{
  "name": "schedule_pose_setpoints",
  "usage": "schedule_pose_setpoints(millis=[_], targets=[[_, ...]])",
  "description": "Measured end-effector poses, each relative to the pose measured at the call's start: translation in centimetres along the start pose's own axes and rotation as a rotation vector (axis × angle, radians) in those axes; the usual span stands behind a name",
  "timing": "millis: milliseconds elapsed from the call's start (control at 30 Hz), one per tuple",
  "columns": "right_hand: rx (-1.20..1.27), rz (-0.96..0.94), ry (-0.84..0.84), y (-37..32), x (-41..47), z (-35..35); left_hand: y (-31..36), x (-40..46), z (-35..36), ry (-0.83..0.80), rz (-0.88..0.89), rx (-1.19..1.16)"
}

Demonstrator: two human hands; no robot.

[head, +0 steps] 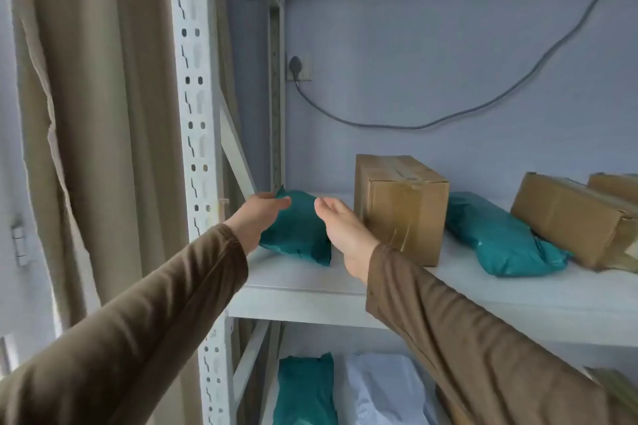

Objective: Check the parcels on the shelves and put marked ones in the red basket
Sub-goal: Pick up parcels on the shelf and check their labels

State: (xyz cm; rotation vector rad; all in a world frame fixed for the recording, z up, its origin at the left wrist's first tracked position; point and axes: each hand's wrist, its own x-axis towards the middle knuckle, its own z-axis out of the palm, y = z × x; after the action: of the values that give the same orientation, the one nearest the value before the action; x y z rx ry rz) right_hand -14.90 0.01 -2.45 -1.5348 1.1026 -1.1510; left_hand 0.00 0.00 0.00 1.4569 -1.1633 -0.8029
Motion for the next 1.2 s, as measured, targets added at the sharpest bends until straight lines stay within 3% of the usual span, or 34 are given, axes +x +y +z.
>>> schedule_pose_setpoints(millis=[200,300,433,633,800,1033,1200], targets=[[0.007,0.232,0.095,1.2,2.7,0.8,-1.9,2.8,0.5,0.010,-0.141,0.049],[0.136,0.273,0.159,2.4,4.5,0.8,-2.2,2.9,0.7,0.017,-0.105,0.057],[0.274,0.259,0.113,1.9,2.7,0.7,-2.5,1.5,0.5,0.041,-0.038,0.018],[0.160,-0.015,0.081,1.0,-2.3,0.8,-3.3,-3.0,-0.8,0.053,0.096,-0.228],[0.064,-0.255,0.046,-0.3,-9.7,-1.2,-3.5,-9.1,-2.3,-0.030,0.152,-0.365],[-0.145,-0.403,-0.109,0.6,-21.3,-7.7,-4.1,-20.2,-2.6,-0.409,0.015,-0.532],[-0.370,-0.441,-0.135,1.9,-27.7,-11.3,-6.0,-27.3,0.2,-0.551,-0.109,-0.684]])
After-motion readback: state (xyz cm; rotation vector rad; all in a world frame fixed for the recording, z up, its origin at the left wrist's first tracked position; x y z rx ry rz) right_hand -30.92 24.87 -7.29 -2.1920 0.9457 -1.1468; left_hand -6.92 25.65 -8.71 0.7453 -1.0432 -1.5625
